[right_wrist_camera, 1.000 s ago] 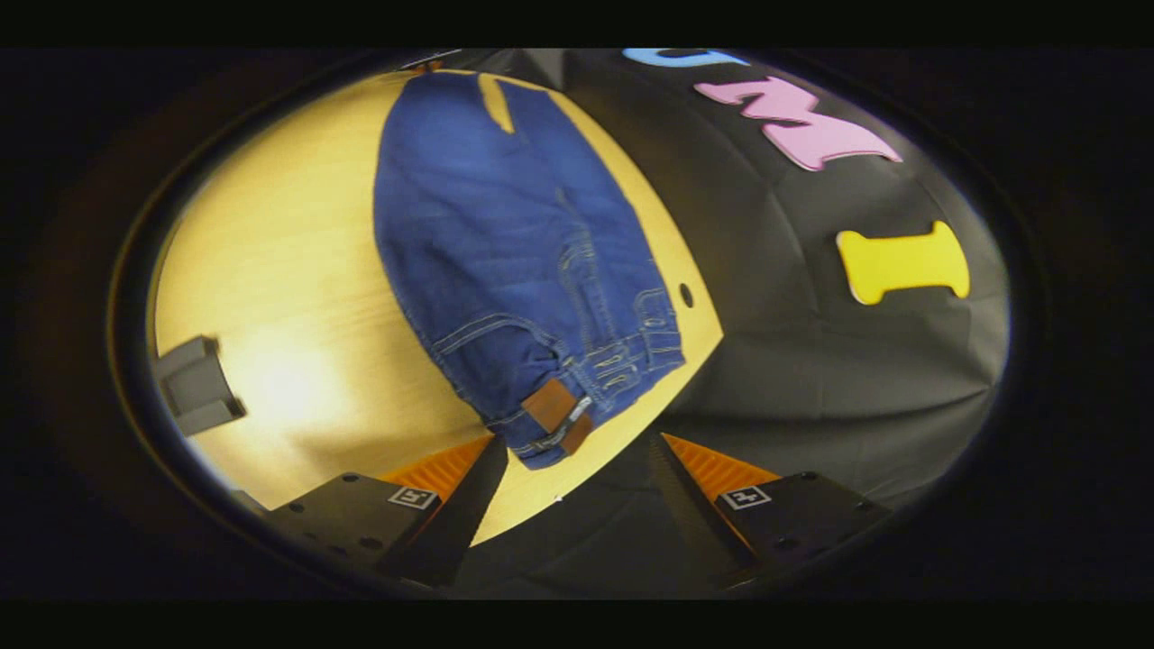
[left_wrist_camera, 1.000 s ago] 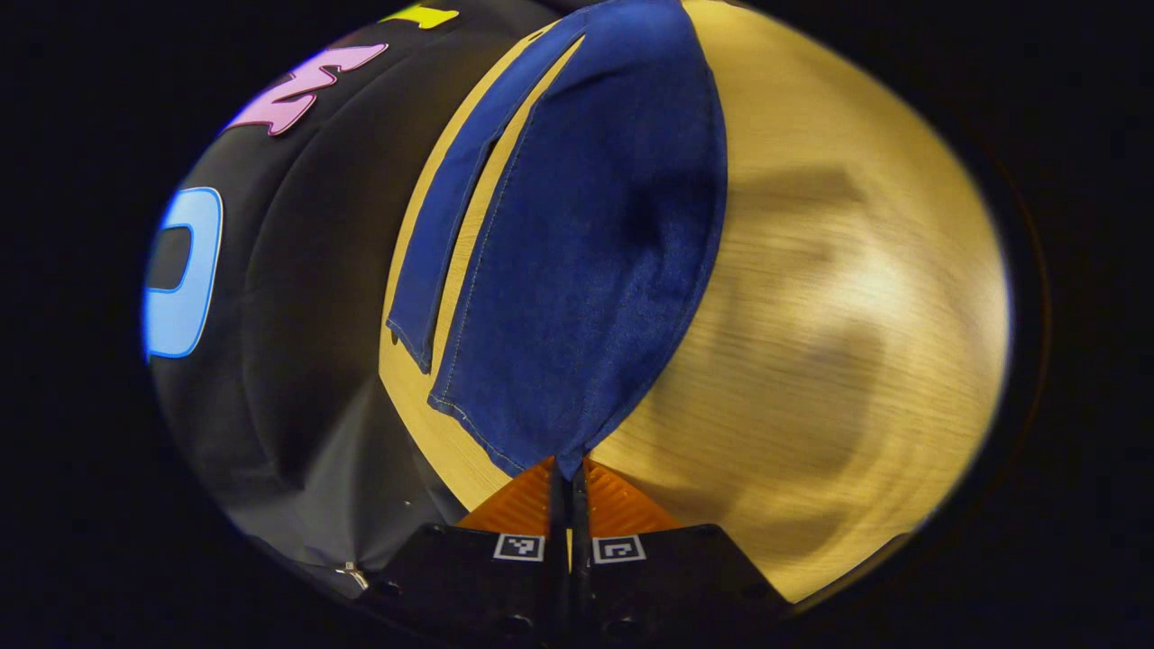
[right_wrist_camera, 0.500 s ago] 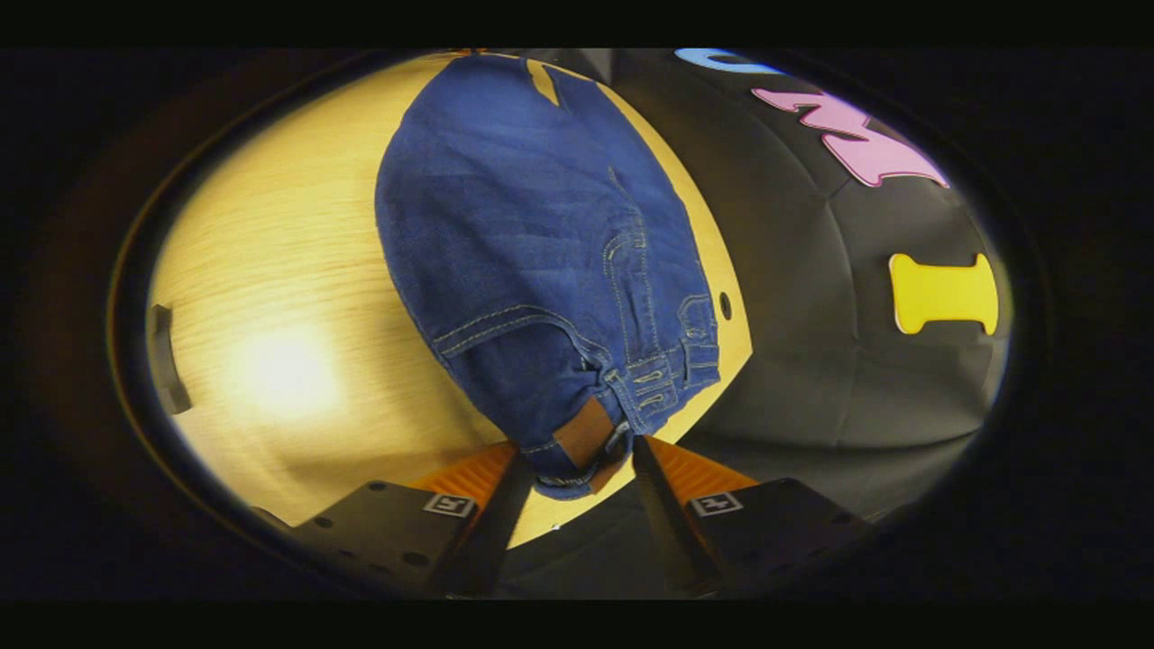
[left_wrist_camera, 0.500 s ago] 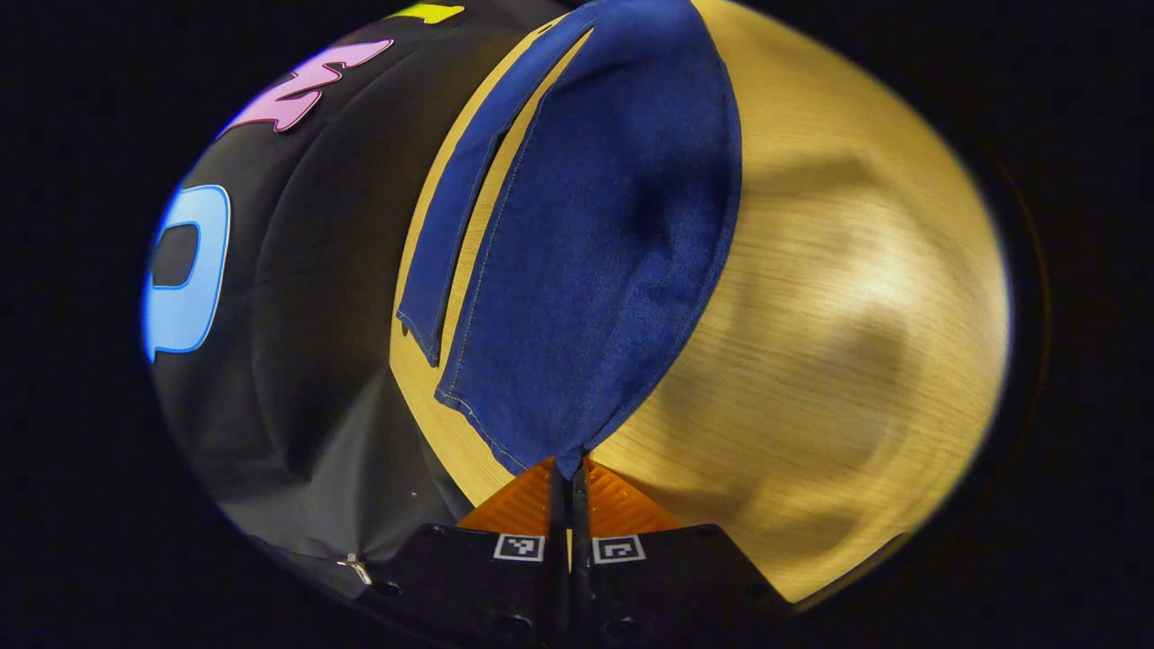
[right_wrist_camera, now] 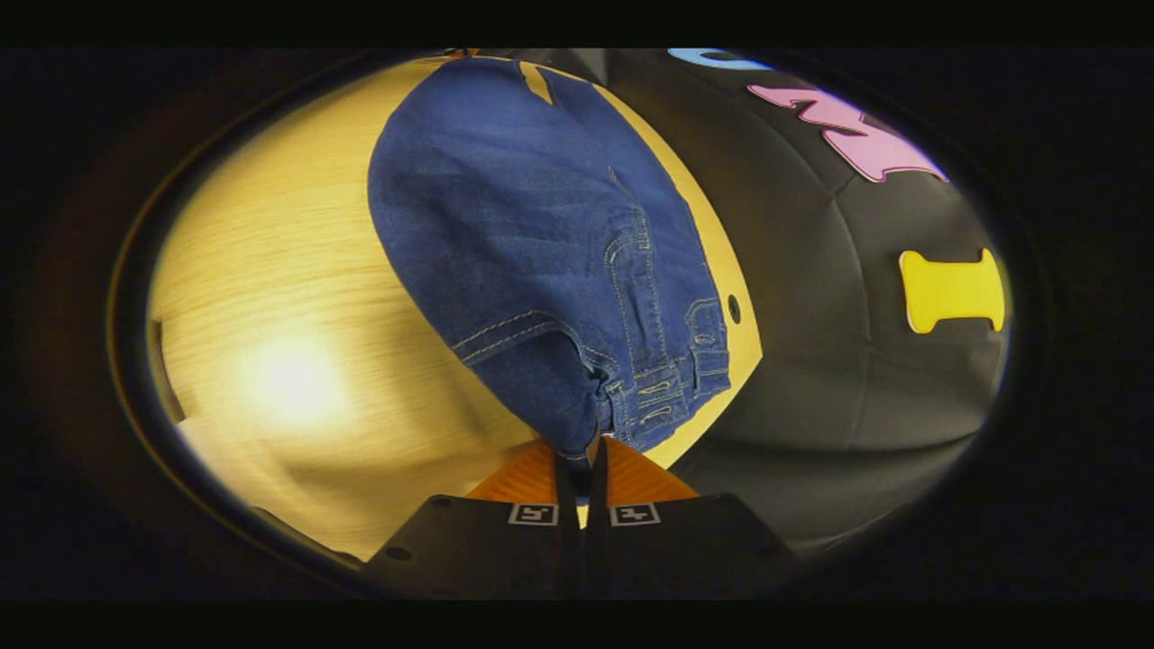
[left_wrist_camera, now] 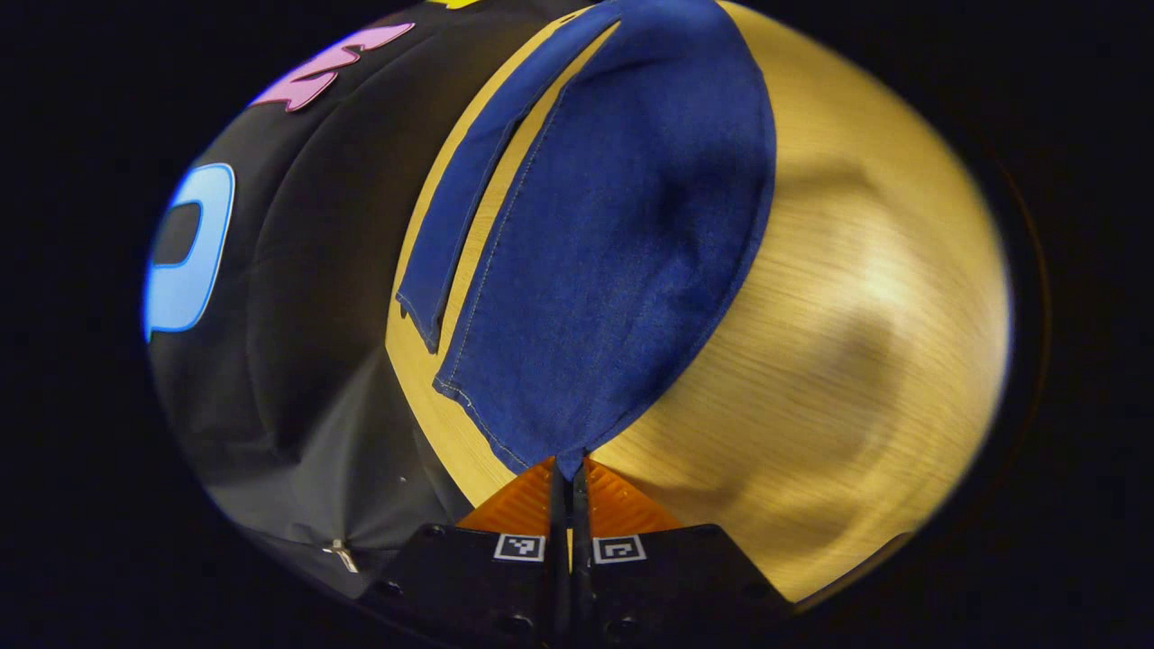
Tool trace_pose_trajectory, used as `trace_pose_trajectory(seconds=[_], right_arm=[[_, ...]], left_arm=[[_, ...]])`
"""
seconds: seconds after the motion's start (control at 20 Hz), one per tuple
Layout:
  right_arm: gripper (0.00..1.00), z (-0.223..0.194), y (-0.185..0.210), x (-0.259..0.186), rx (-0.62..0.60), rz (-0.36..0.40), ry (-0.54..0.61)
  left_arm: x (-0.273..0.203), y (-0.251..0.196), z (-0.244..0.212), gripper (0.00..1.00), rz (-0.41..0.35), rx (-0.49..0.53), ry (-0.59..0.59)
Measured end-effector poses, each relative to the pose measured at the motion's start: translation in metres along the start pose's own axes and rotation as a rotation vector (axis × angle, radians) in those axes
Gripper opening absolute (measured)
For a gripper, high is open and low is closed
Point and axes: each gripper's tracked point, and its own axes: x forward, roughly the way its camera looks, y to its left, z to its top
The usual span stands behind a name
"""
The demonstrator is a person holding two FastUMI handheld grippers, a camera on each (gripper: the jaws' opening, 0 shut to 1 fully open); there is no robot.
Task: Grasp the waist and the cuffs of the jeans and fold them to make the two legs overlap; first hold the waist and fold one-third of the jeans toward the cuffs, then hold the cuffs and fold the remaining one-third in the same direction to finish folding.
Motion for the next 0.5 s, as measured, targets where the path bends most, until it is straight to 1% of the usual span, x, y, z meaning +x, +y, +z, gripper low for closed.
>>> trace_pose_trajectory(seconds=[0.1,0.15,0.2,0.25,0.3,0.35,0.45,0.5], right_arm=[[0.01,0.002,-0.008,-0.002,0.102,0.002,-0.007],[0.06,0.007,-0.022,-0.006,0.181,-0.016,-0.018],[0.01,0.012,-0.032,-0.01,0.232,-0.036,-0.032],[0.01,0.017,-0.043,-0.015,0.274,-0.053,-0.047],[0.0,0.023,-0.051,-0.026,0.316,-0.066,-0.061],[0.06,0.033,-0.062,-0.037,0.357,-0.084,-0.095],[0.06,0.037,-0.083,-0.063,0.435,-0.122,-0.121],[0.06,0.043,-0.092,-0.076,0.479,-0.135,-0.13]], left_arm=[[0.0,0.002,0.0,0.05,-0.019,-0.067,-0.006],[-0.003,0.002,0.001,0.05,-0.04,-0.153,-0.006],[-0.006,0.003,0.007,0.06,-0.069,-0.271,-0.009],[-0.01,0.007,0.01,0.06,-0.089,-0.344,-0.014],[-0.011,0.012,0.014,0.06,-0.099,-0.395,-0.026],[-0.016,0.019,0.016,0.06,-0.091,-0.418,-0.037],[-0.026,0.024,0.022,0.06,-0.099,-0.472,-0.054],[-0.029,0.032,0.025,0.06,-0.105,-0.521,-0.065]])
